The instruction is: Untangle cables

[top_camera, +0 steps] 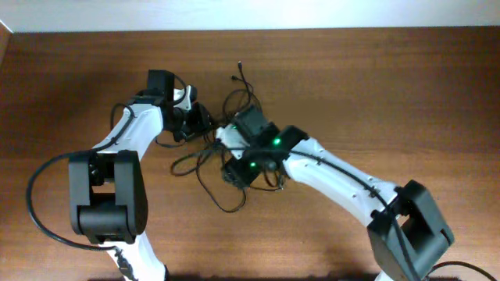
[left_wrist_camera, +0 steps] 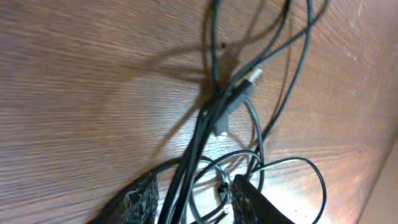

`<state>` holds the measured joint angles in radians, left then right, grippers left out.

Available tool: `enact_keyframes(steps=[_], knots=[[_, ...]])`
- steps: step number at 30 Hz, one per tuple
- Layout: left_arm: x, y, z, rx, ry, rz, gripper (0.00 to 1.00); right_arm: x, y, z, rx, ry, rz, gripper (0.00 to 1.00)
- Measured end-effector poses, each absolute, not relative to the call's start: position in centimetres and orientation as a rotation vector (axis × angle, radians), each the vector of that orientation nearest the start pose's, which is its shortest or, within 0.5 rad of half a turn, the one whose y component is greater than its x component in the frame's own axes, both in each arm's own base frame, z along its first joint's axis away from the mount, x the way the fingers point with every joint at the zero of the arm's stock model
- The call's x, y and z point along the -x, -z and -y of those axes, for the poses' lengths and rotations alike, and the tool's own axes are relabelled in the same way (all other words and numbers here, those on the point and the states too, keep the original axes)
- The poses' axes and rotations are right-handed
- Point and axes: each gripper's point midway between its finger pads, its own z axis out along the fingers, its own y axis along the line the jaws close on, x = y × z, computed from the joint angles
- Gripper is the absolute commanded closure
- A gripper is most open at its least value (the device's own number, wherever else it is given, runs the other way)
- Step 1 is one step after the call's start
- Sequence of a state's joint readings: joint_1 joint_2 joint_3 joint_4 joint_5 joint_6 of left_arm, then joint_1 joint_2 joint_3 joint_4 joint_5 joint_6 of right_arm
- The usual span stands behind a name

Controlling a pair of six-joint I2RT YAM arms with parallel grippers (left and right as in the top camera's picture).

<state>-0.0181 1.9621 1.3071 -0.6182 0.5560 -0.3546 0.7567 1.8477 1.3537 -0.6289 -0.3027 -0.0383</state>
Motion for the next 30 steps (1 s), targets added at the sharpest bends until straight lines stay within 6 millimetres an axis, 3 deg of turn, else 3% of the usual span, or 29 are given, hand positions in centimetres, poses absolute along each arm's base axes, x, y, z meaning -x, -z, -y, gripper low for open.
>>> enact_keyframes(steps=[2, 6, 8, 10, 15, 18, 20, 22, 25, 30], knots=[[-41.5, -4.5, 9.2, 0.390, 0.871, -2.805, 0.63, -28.4, -8.5, -35.2, 1.189, -0.575, -2.462, 0.41], [-41.5, -4.5, 9.3, 0.398, 0.872, -2.806, 0.68, -29.0, -5.4, -35.9, 1.203, -0.517, -2.480, 0.43], [-41.5, -4.5, 9.3, 0.399, 0.872, -2.806, 0.71, -30.4, -4.5, -36.1, 1.176, -0.459, -2.454, 0.42], [-41.5, -4.5, 9.3, 0.402, 0.873, -2.806, 0.72, -31.5, -4.9, -36.5, 1.148, -0.432, -2.412, 0.43], [-41.5, -4.5, 9.3, 0.411, 0.874, -2.806, 0.80, -32.0, -5.5, -36.5, 1.020, -0.467, -2.456, 0.43], [-41.5, -4.5, 9.3, 0.414, 0.875, -2.807, 0.93, -36.1, -9.4, -35.6, 0.720, -0.566, -2.430, 0.43], [-41.5, -4.5, 9.2, 0.422, 0.868, -2.810, 1.00, -38.6, -10.2, -34.3, 0.557, -0.610, -2.429, 0.43], [-41.4, -4.4, 9.1, 0.423, 0.859, -2.812, 1.00, -39.9, -11.0, -34.4, 0.496, -0.681, -2.396, 0.43], [-41.5, -4.4, 9.1, 0.423, 0.854, -2.813, 1.00, -39.7, -10.5, -35.5, 0.451, -0.757, -2.410, 0.48], [-41.5, -4.4, 9.1, 0.422, 0.854, -2.813, 1.00, -39.2, -7.1, -36.0, 0.353, -0.828, -2.517, 0.53]])
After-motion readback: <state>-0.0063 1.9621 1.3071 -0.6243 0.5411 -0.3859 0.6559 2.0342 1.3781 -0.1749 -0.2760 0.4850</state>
